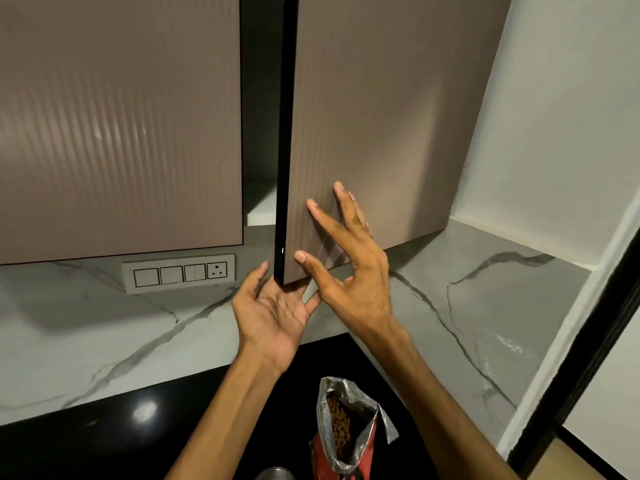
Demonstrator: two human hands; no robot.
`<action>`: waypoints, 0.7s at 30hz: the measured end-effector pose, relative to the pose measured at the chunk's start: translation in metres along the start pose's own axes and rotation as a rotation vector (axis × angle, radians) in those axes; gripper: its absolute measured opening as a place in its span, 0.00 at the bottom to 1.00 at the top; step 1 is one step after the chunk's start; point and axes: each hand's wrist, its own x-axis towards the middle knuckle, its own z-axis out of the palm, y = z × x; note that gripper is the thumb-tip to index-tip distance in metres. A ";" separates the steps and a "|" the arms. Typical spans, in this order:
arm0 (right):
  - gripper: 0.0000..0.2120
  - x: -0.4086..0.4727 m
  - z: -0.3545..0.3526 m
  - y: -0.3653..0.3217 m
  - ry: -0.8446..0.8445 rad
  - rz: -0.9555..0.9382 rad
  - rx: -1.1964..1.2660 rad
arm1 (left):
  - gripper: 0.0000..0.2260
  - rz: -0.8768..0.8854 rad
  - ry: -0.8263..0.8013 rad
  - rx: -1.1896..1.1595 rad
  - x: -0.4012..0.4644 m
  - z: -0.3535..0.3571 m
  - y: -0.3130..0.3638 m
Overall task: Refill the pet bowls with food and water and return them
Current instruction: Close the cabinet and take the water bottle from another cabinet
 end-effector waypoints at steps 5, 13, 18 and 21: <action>0.32 0.003 0.021 0.010 -0.014 0.004 -0.070 | 0.27 0.061 0.062 -0.120 0.008 -0.004 0.003; 0.31 0.011 0.048 0.027 -0.019 -0.005 -0.135 | 0.28 0.106 0.113 -0.160 0.019 -0.009 0.009; 0.30 0.016 0.063 0.035 -0.012 -0.017 -0.174 | 0.28 0.138 0.141 -0.182 0.024 -0.006 0.015; 0.30 0.018 0.069 0.040 -0.008 -0.021 -0.200 | 0.30 0.145 0.141 -0.196 0.029 -0.006 0.019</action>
